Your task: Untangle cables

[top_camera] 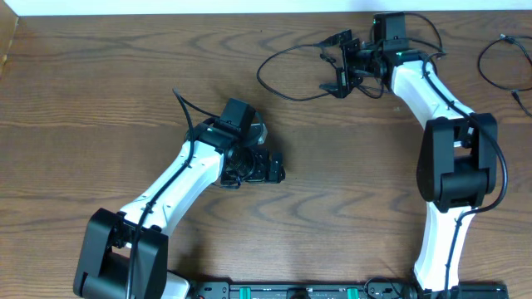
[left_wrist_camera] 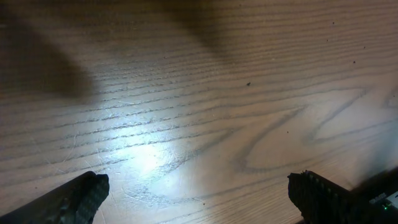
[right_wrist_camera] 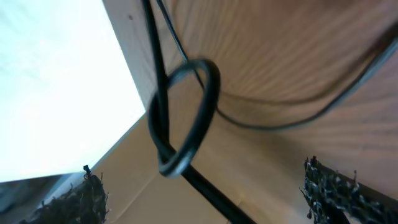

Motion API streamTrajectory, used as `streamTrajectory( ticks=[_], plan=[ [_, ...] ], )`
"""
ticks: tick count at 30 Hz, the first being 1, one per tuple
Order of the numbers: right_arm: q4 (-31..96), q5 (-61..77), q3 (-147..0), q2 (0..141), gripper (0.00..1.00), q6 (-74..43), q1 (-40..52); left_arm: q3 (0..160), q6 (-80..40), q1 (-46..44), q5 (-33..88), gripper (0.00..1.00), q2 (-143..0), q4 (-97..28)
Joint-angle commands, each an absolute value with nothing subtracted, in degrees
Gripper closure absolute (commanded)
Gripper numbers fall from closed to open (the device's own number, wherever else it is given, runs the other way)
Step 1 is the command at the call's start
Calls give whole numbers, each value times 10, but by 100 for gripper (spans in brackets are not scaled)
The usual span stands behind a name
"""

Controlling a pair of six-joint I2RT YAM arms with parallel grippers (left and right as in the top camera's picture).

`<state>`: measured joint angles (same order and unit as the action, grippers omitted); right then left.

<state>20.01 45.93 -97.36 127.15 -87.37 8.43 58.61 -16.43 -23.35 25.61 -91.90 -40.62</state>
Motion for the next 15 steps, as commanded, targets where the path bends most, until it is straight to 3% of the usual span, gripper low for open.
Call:
streamTrajectory(
  ticks=[1,9,11,15],
  plan=[
    [201,528,-974,1276,1,-917,109,593,-154,-234,259,2,-919,-409],
    [114,516,-974,1276,1,-948,146,593,-154,-234,259,2,-919,-409],
    [59,477,-974,1276,1,-830,150,593,-154,-234,259,2,-919,-409],
    [12,399,-974,1276,1,-381,176,593,-154,-234,259,2,-919,-409]
  ],
)
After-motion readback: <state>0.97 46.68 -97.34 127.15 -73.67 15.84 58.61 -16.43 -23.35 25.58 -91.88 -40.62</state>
